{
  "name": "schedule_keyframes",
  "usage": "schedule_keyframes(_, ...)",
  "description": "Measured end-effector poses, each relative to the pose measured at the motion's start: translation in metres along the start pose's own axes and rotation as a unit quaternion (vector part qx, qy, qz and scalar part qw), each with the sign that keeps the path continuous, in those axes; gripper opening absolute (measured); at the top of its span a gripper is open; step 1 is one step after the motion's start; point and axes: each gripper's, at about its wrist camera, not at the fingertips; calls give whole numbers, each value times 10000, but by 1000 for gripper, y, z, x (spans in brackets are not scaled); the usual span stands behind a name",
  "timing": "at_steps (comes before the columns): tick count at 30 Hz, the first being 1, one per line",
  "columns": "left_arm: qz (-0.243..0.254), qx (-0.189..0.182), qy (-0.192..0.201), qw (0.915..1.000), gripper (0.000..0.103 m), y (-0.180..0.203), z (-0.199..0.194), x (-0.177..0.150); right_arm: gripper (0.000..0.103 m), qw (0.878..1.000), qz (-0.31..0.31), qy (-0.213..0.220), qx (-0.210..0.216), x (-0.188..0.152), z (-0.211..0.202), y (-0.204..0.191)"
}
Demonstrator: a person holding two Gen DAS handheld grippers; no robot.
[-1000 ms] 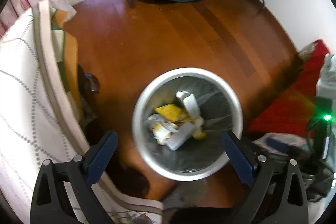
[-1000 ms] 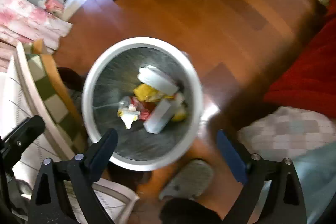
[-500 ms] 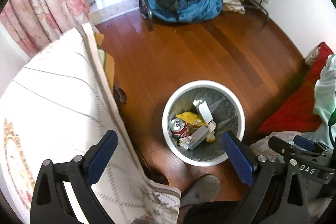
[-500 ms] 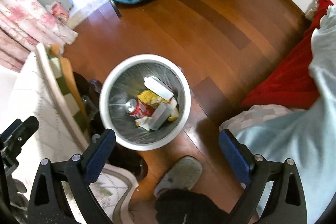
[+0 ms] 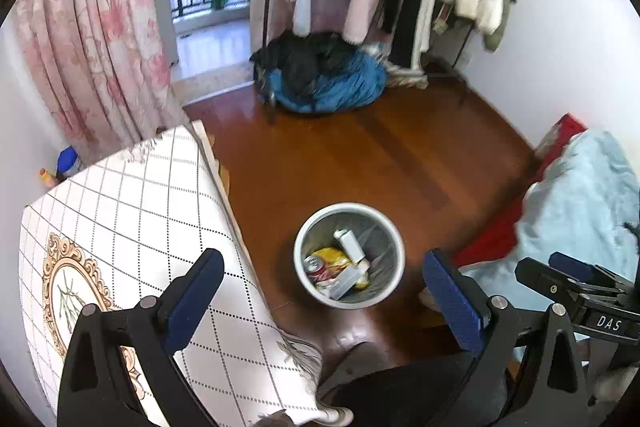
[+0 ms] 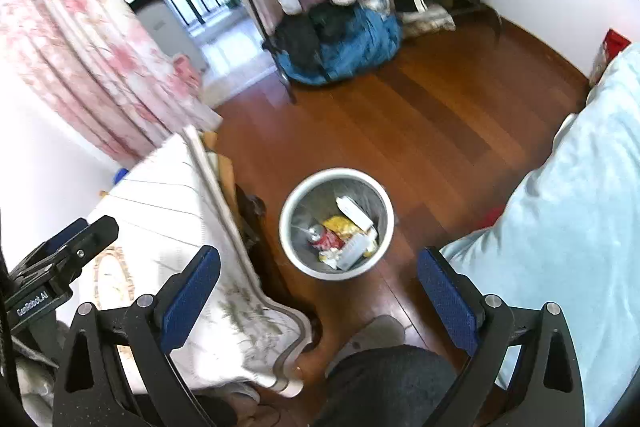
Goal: Collect trash
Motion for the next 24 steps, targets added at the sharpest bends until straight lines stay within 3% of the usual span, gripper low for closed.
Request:
schedule_keyframes(13,-80,-485,538,9973,102,8,-112,-14,103,9955,-308,553,708,-26,-130,-22)
schedule_keyframes(24,-28,-736,704,9948,102,13,-156,-23,103,9915,-555,659,972,-36,-176,-33)
Point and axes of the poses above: each gripper's, at about its wrist camera, not at the fingertips, and z roughly the way its jaws point, y to its right, x to its top, and after that the axes turned 4 degrees about -x, right-handed
